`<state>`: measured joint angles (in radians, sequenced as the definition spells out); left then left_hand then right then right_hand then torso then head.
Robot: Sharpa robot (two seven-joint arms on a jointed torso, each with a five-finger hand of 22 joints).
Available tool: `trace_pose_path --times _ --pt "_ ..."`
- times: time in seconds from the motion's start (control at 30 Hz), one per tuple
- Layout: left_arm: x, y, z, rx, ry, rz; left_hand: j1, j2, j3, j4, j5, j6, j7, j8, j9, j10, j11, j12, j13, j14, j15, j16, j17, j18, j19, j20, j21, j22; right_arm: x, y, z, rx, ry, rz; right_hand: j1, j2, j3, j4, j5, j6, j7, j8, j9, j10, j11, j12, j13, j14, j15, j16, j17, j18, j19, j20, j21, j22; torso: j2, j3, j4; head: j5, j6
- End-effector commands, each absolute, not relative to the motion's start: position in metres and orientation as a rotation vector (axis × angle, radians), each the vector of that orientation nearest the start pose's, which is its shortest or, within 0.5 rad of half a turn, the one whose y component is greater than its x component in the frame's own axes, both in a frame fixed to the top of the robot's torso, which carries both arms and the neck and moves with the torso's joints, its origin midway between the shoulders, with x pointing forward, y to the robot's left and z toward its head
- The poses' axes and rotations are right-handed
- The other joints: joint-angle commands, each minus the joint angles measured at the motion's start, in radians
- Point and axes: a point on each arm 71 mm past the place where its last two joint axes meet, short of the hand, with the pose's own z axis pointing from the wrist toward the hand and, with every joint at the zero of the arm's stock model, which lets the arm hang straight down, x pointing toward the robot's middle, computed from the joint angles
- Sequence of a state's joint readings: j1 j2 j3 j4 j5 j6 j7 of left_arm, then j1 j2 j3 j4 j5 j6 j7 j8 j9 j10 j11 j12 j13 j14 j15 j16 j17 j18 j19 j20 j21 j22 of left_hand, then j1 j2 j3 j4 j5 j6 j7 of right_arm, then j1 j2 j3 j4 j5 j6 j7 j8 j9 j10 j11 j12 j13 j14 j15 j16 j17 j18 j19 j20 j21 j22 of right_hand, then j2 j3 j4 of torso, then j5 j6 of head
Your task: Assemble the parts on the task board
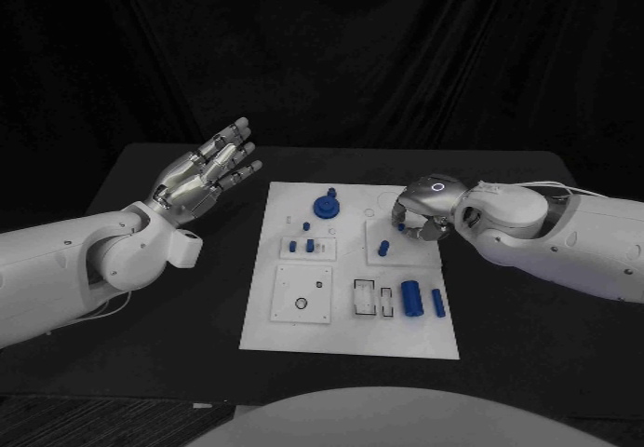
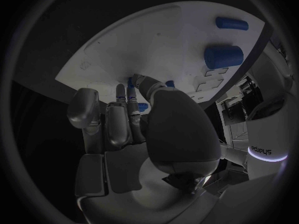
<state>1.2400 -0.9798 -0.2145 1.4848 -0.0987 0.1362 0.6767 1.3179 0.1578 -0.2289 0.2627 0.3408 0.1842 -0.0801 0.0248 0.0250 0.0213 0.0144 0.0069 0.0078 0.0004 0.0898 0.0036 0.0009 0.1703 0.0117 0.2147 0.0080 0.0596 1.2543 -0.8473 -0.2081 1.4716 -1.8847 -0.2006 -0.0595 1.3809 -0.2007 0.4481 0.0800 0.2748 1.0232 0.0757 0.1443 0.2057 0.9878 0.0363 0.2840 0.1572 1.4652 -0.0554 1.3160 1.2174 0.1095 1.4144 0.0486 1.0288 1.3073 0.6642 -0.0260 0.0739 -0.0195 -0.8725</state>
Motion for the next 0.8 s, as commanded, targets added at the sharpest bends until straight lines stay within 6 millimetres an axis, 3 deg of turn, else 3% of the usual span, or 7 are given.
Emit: trace_pose_path --times 0.03,0.4,0.8 --pt "0.4604 0.2717 -0.1938 -0.817 1.348 -1.922 0.016 -0.001 -0.001 -0.009 0.012 0.009 0.004 0.002 0.002 0.006 0.008 0.008 0.002 0.000 0.013 -0.004 -0.001 0.011 0.000 0.011 0.005 0.008 0.4728 -0.2104 -0.2284 -0.726 1.665 0.393 0.009 0.003 0.011 -0.005 0.004 0.021 0.001 0.013 0.013 0.018 -0.002 0.007 0.002 0.028 -0.008 0.003 0.003 -0.012 0.007 -0.001 0.007 0.131 0.000 0.0001 -0.0001 0.001 0.000" --pt "0.4616 0.2734 -0.1964 -0.828 1.364 -1.900 0.044 0.007 -0.001 -0.024 0.048 0.019 0.013 0.004 0.003 0.023 0.028 0.023 0.007 0.009 0.035 0.008 0.005 0.011 0.021 0.041 0.016 0.044 0.4720 -0.2110 -0.2305 -0.725 1.635 0.420 0.021 0.025 0.026 -0.039 0.001 0.092 0.008 0.062 0.074 0.124 -0.007 0.038 0.017 0.031 -0.013 0.004 0.006 -0.018 0.017 -0.007 0.037 0.142 -0.001 -0.0002 -0.0005 -0.001 0.000" --pt "0.4629 0.2738 -0.1997 -0.839 1.388 -1.891 0.069 0.014 0.001 -0.045 0.076 0.030 0.026 0.005 0.005 0.038 0.045 0.039 0.011 0.019 0.050 0.019 0.009 0.011 0.036 0.060 0.021 0.057 0.4699 -0.2144 -0.2250 -0.704 1.575 0.442 0.036 0.033 0.035 -0.062 -0.005 0.115 0.015 0.070 0.098 0.177 -0.008 0.034 0.017 0.030 0.001 -0.003 -0.002 -0.021 0.018 0.001 0.044 0.144 0.000 -0.0002 -0.0009 0.000 0.000"
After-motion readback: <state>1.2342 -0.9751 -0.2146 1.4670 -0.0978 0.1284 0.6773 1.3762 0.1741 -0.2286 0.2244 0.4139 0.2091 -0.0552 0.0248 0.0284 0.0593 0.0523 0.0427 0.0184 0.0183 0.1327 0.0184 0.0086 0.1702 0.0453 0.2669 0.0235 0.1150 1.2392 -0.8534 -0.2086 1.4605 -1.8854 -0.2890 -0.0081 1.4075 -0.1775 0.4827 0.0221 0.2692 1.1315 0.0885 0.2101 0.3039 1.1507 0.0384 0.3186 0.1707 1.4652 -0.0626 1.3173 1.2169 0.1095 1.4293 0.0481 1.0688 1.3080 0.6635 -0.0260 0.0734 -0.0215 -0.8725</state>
